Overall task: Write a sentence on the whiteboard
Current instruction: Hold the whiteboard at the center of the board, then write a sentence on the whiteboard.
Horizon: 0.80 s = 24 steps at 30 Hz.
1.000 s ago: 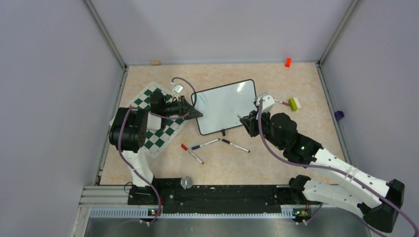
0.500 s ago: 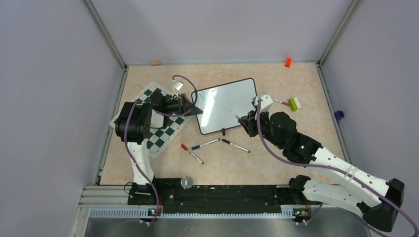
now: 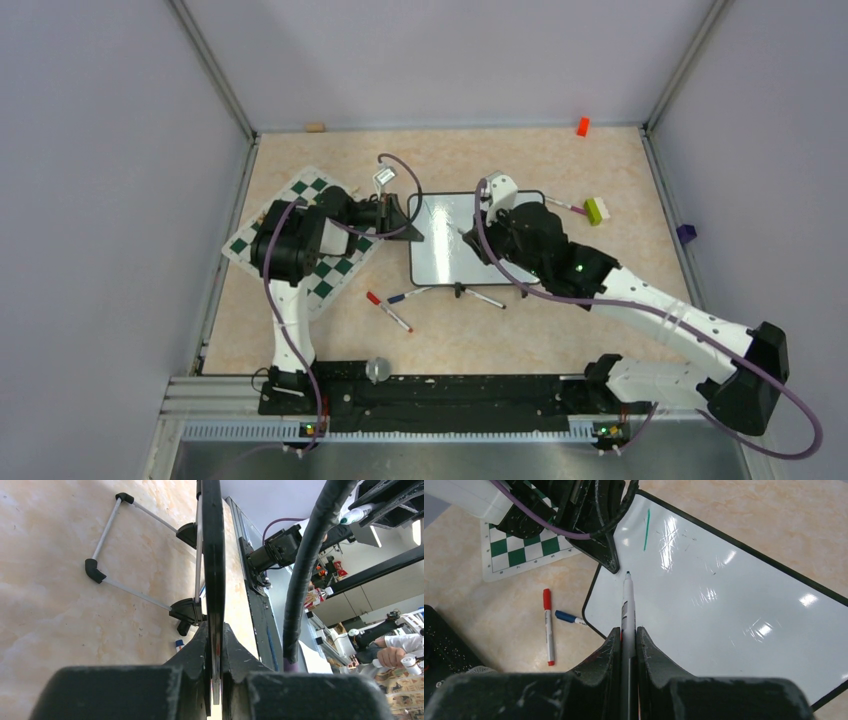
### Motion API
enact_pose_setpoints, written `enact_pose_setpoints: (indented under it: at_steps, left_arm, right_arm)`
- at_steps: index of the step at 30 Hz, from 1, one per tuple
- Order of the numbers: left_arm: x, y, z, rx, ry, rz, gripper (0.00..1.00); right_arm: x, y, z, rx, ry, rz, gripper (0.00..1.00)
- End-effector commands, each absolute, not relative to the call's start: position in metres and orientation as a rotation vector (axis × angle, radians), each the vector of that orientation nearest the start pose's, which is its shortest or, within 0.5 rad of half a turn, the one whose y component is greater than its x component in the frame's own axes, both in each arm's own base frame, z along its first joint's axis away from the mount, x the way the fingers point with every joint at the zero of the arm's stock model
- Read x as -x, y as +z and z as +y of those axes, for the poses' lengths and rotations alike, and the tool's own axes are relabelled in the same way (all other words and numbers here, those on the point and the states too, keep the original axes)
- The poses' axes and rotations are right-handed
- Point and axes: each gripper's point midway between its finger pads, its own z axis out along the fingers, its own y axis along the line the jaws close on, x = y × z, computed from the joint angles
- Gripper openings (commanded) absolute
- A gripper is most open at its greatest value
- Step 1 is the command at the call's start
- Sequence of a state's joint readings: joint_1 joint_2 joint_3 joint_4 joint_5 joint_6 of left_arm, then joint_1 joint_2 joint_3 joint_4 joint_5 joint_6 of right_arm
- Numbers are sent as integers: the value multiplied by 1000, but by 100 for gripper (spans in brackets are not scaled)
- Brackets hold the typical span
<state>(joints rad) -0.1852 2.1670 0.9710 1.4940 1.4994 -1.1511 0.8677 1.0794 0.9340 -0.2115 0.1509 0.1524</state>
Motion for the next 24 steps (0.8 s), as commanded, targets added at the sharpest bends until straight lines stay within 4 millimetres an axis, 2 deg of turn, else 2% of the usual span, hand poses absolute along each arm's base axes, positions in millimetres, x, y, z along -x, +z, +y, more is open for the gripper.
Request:
enact_pose_setpoints:
  at_steps: [1,4,10,24]
  left_arm:
    - [-327,142,-238,-865,-1810,1669,0]
    - [-327,144,-238,-857,-1800,1661,0]
    - [-327,150,-236,-838,-1752,1618,0]
    - [-358,155,-238,-850,-1671,1537,0]
  right_arm:
    - [-263,273,281,564,572,1843,0]
    - [-269,277,286,555,565,1854,0]
    - [-272,280,285,532,558,1845,0]
    - [-267,282,276,527,549,1837,0]
